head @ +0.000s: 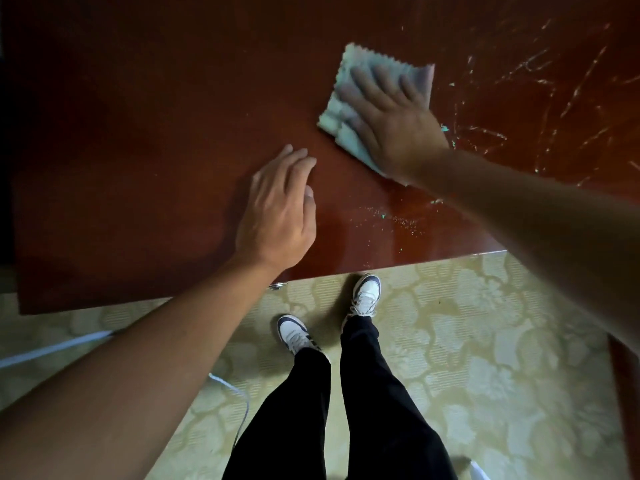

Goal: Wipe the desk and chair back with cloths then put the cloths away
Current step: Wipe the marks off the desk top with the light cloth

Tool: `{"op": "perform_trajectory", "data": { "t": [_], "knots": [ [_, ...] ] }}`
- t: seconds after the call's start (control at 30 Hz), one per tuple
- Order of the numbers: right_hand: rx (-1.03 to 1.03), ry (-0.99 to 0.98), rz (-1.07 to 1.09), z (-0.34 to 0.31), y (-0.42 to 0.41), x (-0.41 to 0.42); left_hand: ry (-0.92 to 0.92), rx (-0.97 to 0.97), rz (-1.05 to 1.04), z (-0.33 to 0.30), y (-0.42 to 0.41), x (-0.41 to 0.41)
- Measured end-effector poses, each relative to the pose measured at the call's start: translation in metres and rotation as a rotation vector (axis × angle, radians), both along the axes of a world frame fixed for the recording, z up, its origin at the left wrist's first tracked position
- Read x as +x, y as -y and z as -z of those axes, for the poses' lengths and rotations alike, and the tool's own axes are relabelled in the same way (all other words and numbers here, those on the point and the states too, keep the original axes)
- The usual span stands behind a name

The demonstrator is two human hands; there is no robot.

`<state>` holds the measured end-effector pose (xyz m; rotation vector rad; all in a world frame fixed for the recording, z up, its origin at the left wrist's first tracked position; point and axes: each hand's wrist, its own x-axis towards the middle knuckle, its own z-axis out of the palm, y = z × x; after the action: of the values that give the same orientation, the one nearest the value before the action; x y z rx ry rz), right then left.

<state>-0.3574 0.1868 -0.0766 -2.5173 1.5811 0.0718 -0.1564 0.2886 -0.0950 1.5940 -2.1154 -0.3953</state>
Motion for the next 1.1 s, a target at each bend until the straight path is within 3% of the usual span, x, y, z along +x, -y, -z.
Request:
{"op": "perform_trajectory", "data": {
  "t": [0.13,0.23,0.43,0.63,0.73,0.93,1.1],
  "knots": [
    [-0.006,0.002,-0.22,0.001,-0.094,0.003,-0.021,0.009,-0.019,-0.001,0.0,0.0],
    [0.057,0.026,-0.336,-0.001,-0.092,-0.007,-0.012,0.006,-0.012,-0.001,0.001,0.0],
    [-0.003,0.015,-0.117,0.001,-0.006,-0.012,-0.012,-0.007,-0.017,-0.001,0.002,0.0],
    [-0.029,0.035,-0.359,0.007,-0.112,-0.003,-0.007,-0.006,-0.019,0.0,0.001,0.001],
    [0.023,0.023,-0.437,0.003,-0.114,-0.011,0.002,-0.015,-0.018,0.0,0.0,0.0],
    [-0.034,0.055,-0.094,0.003,-0.056,-0.004,0.009,-0.027,-0.033,0.003,0.0,-0.003],
    [0.014,0.108,-0.362,0.003,-0.123,-0.026,0.021,-0.048,-0.066,-0.001,-0.007,-0.011]
  ]
}}
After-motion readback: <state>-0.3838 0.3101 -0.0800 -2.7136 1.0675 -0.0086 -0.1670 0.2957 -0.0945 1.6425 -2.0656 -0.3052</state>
